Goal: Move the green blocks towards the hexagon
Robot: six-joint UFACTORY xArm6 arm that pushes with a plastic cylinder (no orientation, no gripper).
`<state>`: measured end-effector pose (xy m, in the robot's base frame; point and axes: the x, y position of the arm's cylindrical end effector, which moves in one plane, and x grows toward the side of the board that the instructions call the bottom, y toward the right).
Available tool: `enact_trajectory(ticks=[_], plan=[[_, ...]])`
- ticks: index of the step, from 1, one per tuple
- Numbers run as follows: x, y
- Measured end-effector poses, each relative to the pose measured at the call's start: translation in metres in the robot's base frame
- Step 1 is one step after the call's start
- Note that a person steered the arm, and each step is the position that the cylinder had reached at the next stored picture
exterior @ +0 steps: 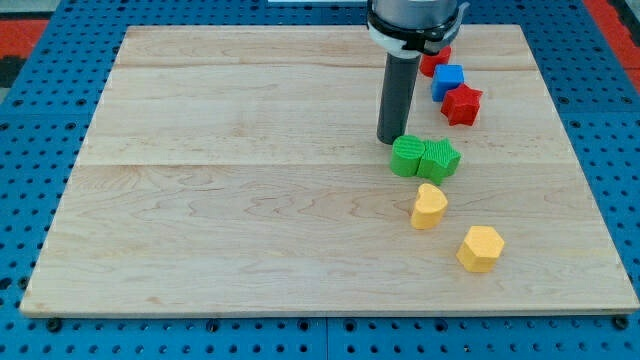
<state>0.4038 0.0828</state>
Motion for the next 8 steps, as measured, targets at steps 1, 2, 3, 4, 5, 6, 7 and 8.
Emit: enact_trajectory(ticks=[1,2,3,4,5,6,7,8], plan=[[0.033,0.037],[0.066,0.042],[0.043,0.029],[0.022,0.044],[0.042,0.081],[0.1,0.081],[0.081,0.081],[0.039,0.047]])
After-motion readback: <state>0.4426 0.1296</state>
